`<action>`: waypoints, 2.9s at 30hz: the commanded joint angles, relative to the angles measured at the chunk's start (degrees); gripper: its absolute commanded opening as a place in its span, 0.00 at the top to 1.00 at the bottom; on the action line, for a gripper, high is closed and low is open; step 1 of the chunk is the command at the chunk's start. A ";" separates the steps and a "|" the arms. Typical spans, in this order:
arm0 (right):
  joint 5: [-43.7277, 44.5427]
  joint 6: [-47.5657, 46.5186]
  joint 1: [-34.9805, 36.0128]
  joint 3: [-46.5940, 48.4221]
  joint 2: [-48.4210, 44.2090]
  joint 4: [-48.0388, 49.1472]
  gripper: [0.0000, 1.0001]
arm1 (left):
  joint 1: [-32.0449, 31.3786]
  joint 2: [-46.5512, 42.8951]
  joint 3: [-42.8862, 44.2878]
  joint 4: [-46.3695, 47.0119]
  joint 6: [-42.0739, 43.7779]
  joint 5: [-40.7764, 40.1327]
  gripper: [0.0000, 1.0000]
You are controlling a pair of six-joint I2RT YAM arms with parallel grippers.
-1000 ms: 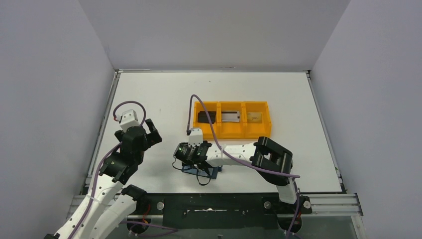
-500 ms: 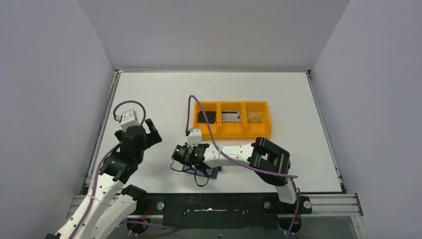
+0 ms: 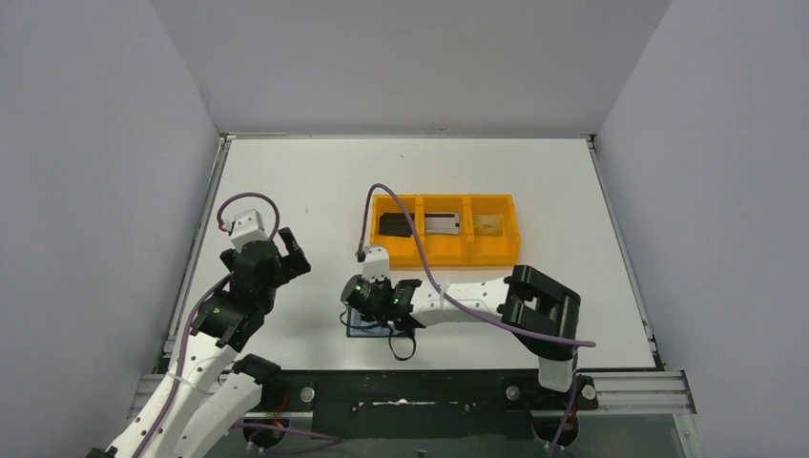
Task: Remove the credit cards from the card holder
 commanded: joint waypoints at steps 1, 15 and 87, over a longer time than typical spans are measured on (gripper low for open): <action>-3.08 -2.36 -1.06 -3.91 -6.37 10.23 0.91 | 0.38 -0.19 0.63 3.00 0.71 0.36 0.09; -10.70 -1.06 -4.64 -20.98 -15.31 28.63 0.87 | 0.39 0.01 0.63 3.08 0.74 0.60 0.09; -41.73 16.57 -25.85 -51.56 -11.32 83.36 0.81 | -14.89 28.16 -7.45 36.16 -16.53 46.16 0.45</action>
